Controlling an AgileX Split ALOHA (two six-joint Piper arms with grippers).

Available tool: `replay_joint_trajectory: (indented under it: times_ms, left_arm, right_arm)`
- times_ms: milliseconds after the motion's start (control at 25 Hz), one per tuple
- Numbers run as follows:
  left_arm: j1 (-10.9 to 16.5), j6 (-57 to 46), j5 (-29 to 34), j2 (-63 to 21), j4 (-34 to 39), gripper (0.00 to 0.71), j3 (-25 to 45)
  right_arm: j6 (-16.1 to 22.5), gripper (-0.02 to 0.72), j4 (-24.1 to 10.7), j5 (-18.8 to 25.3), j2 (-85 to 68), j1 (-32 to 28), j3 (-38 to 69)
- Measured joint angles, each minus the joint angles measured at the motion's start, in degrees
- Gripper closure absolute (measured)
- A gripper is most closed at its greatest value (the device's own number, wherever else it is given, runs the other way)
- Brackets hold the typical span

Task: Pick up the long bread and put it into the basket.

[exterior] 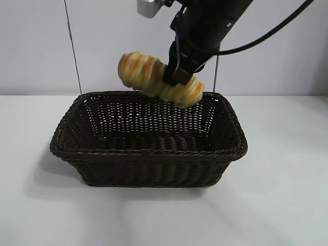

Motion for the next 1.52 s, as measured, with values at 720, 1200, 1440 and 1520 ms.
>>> replay_joint_trajectory:
  times_ms: [720,1200,1440,1520]
  left_arm:
    - [0.0,0.0,0.0,0.0,0.0,0.021,0.0]
    - [0.0,0.0,0.0,0.0,0.0,0.021,0.0]
    - [0.0,0.0,0.0,0.0,0.0,0.021,0.0]
    - [0.0,0.0,-0.02,0.0,0.0,0.021,0.0]
  right_arm:
    - [6.43,0.026,0.2,-2.06,1.31,0.0,-0.28]
    - [45.47,0.009,-4.33,12.27,-3.92,-0.27,-14.51]
    - [60.47,0.009,-11.1,26.76,-3.92,-3.89,-27.66]
    - [61.62,0.009,-12.31,31.74,-3.98,-5.63,-30.92]
